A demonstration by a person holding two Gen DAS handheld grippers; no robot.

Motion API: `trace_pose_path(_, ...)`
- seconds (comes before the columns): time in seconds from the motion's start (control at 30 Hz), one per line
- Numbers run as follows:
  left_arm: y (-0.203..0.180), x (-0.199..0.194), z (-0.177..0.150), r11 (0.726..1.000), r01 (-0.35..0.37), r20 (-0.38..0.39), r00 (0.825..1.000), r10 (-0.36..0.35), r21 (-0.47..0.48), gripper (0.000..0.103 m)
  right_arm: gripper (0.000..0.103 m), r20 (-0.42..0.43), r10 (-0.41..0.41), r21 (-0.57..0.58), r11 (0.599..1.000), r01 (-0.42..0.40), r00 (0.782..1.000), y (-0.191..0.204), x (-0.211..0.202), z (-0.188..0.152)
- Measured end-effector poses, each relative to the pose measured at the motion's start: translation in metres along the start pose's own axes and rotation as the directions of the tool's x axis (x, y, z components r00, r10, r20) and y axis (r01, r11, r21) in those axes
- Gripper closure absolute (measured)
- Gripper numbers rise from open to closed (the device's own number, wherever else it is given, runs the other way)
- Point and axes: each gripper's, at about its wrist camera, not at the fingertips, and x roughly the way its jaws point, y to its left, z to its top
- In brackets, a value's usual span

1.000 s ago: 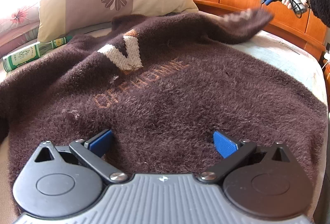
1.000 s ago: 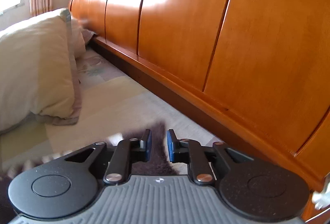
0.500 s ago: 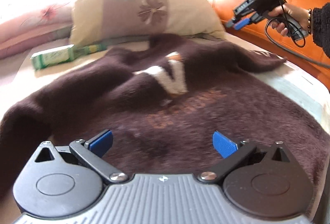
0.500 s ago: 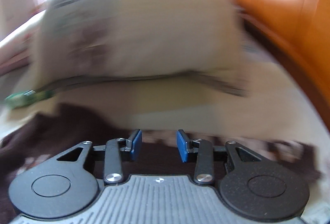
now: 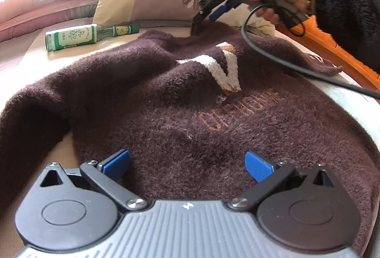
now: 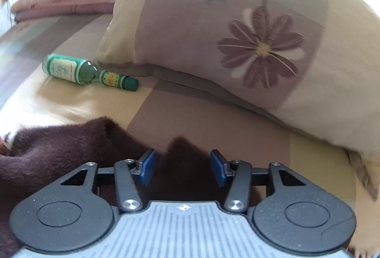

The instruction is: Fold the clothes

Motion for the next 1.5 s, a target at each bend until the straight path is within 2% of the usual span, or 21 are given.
trace_pose_path(0.07, 0.000, 0.002, -0.001, 1.000, -0.008, -0.007, 1.000, 0.008, 0.002, 0.001, 0.046, -0.002, -0.006, -0.010, 1.000, 0.006, 1.000, 0.000, 0.008, 0.003)
trace_pose_path(0.2, -0.003, 0.003, -0.001, 0.999, -0.024, -0.013, 1.000, 0.024, 0.023, 0.001, 0.046, 0.000, 0.004, 0.042, 0.999, -0.004, 1.000, -0.006, 0.013, 0.003)
trace_pose_path(0.3, -0.003, 0.004, -0.002, 0.999, -0.026, -0.013, 1.000, 0.027, 0.026, 0.001, 0.046, 0.015, 0.028, 0.075, 0.997, -0.029, 1.000, -0.006, -0.003, -0.007)
trace_pose_path(0.37, -0.003, 0.004, -0.002, 0.999, -0.030, -0.013, 0.999, 0.031, 0.029, 0.001, 0.042, 0.009, 0.042, 0.101, 0.994, -0.043, 0.999, -0.003, -0.019, -0.014)
trace_pose_path(0.4, -0.004, 0.004, -0.001, 0.999, -0.032, -0.013, 0.999, 0.033, 0.029, 0.001, 0.036, 0.002, 0.051, 0.119, 0.992, -0.051, 0.999, -0.002, -0.028, -0.019)
trace_pose_path(0.53, -0.005, 0.005, -0.001, 0.999, -0.042, -0.012, 0.999, 0.042, 0.033, 0.001, 0.033, -0.103, 0.093, 0.191, 0.979, -0.072, 0.990, 0.001, -0.036, -0.044)
trace_pose_path(0.67, -0.006, 0.005, -0.002, 0.998, -0.050, -0.010, 0.999, 0.051, 0.041, 0.001, 0.032, -0.192, 0.101, 0.272, 0.961, -0.046, 0.976, -0.003, 0.005, -0.057)
trace_pose_path(0.7, -0.005, 0.005, -0.002, 0.998, -0.049, -0.010, 0.999, 0.049, 0.039, 0.001, 0.024, -0.208, 0.102, 0.294, 0.955, -0.037, 0.973, -0.003, 0.016, -0.058)
trace_pose_path(0.73, -0.005, 0.005, -0.002, 0.998, -0.048, -0.008, 0.999, 0.048, 0.038, 0.001, 0.012, -0.193, 0.092, 0.290, 0.957, -0.033, 0.977, 0.001, 0.022, -0.054)
trace_pose_path(0.8, -0.004, 0.005, -0.003, 0.998, -0.045, -0.005, 0.999, 0.045, 0.036, 0.001, 0.009, -0.161, 0.069, 0.278, 0.960, -0.022, 0.984, 0.009, 0.033, -0.046)
trace_pose_path(0.87, -0.005, 0.005, -0.003, 0.998, -0.047, -0.002, 0.999, 0.047, 0.040, 0.001, 0.000, -0.132, 0.026, 0.236, 0.972, 0.006, 0.991, 0.017, 0.046, -0.036)
trace_pose_path(1.0, -0.004, 0.004, -0.003, 0.998, -0.042, 0.001, 0.999, 0.042, 0.038, 0.001, 0.000, -0.028, 0.022, 0.260, 0.966, -0.014, 0.999, 0.011, 0.063, -0.021)
trace_pose_path(1.07, -0.004, 0.004, -0.004, 0.998, -0.045, 0.003, 0.999, 0.045, 0.042, 0.001, 0.000, 0.004, 0.047, 0.285, 0.957, -0.046, 0.999, 0.004, 0.061, -0.019)
trace_pose_path(1.2, -0.005, 0.004, -0.004, 0.998, -0.050, 0.003, 0.999, 0.050, 0.046, 0.001, 0.002, 0.046, 0.116, 0.284, 0.951, -0.124, 0.992, -0.005, 0.028, -0.028)
trace_pose_path(1.3, -0.006, 0.005, -0.005, 0.997, -0.054, 0.001, 0.999, 0.054, 0.048, 0.001, 0.002, 0.071, 0.183, 0.296, 0.935, -0.196, 0.981, -0.006, -0.020, -0.044)
trace_pose_path(1.4, -0.007, 0.006, -0.004, 0.997, -0.065, -0.002, 0.998, 0.065, 0.049, 0.001, 0.000, 0.062, 0.269, 0.306, 0.911, -0.275, 0.961, -0.004, -0.055, -0.064)
trace_pose_path(1.5, -0.008, 0.006, -0.004, 0.996, -0.072, -0.003, 0.997, 0.072, 0.050, 0.001, 0.000, 0.039, 0.321, 0.339, 0.887, -0.314, 0.946, 0.001, -0.061, -0.090)
